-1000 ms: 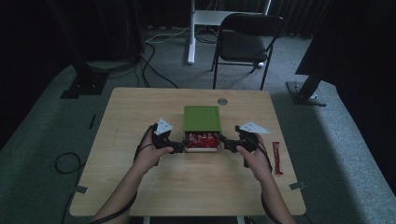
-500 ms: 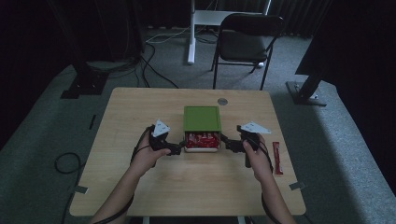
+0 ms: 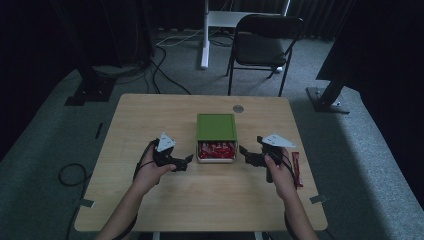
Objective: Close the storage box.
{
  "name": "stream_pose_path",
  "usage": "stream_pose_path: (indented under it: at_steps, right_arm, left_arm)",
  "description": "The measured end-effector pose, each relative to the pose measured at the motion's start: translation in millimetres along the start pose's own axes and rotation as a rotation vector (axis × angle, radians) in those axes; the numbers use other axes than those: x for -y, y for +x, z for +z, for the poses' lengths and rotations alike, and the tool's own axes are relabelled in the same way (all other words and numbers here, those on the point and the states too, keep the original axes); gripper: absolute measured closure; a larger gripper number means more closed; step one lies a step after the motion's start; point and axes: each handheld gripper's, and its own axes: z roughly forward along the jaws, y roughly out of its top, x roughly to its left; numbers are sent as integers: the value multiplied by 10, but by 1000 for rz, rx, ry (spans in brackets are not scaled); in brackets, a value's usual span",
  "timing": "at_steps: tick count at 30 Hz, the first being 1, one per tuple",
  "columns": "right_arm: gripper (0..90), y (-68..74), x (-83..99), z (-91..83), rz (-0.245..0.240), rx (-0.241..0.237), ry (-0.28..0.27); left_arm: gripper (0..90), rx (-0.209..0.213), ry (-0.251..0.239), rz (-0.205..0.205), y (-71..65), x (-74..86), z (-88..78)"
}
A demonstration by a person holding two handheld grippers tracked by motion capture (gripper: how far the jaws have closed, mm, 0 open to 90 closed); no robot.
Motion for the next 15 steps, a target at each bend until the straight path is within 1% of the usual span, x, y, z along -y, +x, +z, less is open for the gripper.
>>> stream_pose_path:
  at_steps: [4,6,7,9,15]
  right_arm:
    - [130,-49,45,-58,-17,13,18]
    - [130,-84,81,-72,-23,22,28]
    - [131,-101,100,-75,-19,26,31]
    - [131,-133,140,-83,-13,35,38]
    - [131,-225,290,-117,2,78,69]
  left_arm:
    - [13,-17,14,-7,35,51,-43]
    - [13,-32,25,-1,42,85,-58]
    - [13,-34,27,1,47,103,-65]
    - [13,-31,30,-12,62,143,-80]
    - [13,-55,39,-34,147,266,-149]
